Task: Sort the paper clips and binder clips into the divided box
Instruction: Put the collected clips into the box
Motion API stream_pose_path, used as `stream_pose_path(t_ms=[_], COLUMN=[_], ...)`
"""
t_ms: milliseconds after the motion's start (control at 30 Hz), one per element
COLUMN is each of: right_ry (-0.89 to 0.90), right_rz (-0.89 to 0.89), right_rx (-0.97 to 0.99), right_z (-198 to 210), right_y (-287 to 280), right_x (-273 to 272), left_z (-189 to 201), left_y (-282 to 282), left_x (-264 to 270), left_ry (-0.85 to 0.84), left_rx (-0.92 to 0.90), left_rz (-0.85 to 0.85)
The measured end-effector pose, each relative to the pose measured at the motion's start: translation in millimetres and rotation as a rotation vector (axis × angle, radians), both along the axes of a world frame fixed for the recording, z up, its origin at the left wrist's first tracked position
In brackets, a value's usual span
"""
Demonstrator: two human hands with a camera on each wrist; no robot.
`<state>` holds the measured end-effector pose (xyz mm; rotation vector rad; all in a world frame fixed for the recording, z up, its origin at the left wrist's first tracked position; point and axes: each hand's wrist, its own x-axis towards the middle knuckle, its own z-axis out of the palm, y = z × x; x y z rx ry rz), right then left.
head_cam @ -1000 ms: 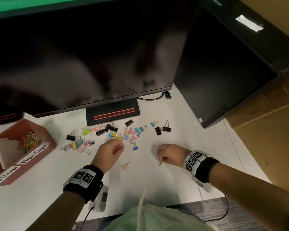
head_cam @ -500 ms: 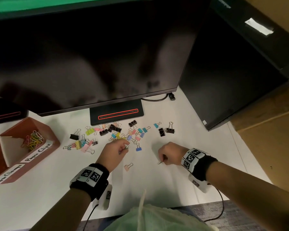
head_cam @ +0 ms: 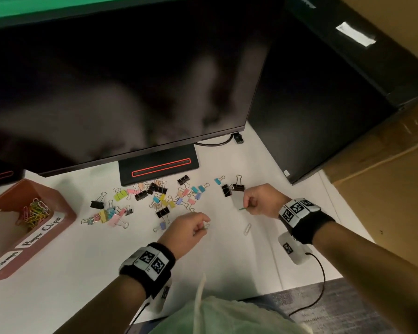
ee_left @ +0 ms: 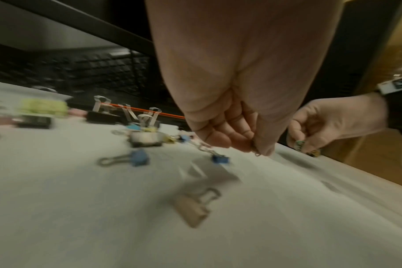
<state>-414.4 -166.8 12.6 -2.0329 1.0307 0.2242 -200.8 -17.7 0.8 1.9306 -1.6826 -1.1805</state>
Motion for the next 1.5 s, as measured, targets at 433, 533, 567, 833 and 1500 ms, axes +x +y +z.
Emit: stream_pose_path(t_ms=[433,533,567,833,1500], right_ry=[0.037,0.022,0.018,-0.012,-0.331], right_rz=[-0.127,-0.125,-0.120,-0.020,0.461], right_rx=[-0.020,-0.008,-0.006,0.040,-0.110], right_z=[-15.6,-17.3,-17.9,-21.3,52.3], right_y=[-2.1,-3.1,-3.0,8.0,65.5], right_x=[-35.0,-35.8,-35.8,-22.7,264.3], left_z=[-31.5,-32.9,-33.7,-36.3,80.4], left_y=[-47.4,-50.2,-50.7,-44.7,93.2], left_x=[-105.8,-105.2,-103.4,-77.0,219.3], left_ry=[-0.155,-0.215,-0.244,-0.472,-0.471], left_rx=[0.046,0.013,0.005,-0.023,-0.133], left_rz=[-0.089,-0.173,-0.210,-0.470,0.707])
